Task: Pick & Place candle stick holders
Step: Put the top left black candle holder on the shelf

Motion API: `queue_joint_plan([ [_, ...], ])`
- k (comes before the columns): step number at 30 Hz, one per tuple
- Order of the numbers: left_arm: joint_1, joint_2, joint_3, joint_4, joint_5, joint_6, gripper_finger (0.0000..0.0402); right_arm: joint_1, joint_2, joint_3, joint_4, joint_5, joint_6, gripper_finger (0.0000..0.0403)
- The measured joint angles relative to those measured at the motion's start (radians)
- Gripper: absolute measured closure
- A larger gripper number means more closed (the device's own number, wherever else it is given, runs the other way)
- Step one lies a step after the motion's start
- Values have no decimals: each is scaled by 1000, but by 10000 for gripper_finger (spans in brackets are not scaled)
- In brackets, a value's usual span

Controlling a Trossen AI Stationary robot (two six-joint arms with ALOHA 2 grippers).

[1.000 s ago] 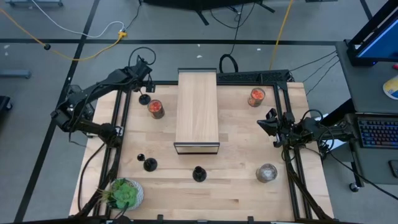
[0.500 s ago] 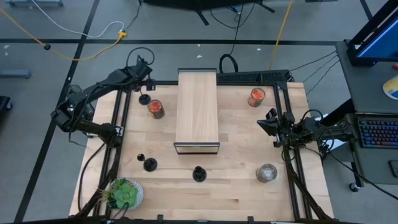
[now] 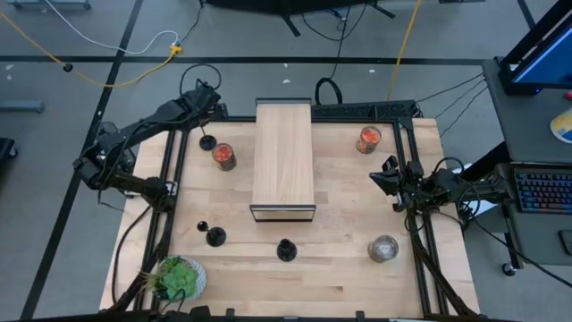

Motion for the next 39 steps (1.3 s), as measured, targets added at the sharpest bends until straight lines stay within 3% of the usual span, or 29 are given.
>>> queue_joint_plan([
  [13, 13, -27, -1, -80, -22, -31, 23, 0, 0, 0, 0, 0, 0, 403],
  [22, 43, -148, -1, -85, -29, -91, 23, 0, 0, 0, 0, 0, 0, 403],
  [32, 44, -211, 0, -307, -27, -263, 23, 0, 0, 0, 0, 0, 0, 403],
  [39, 44, -211, 0, -314, -26, -294, 23, 0, 0, 0, 0, 0, 0, 403],
])
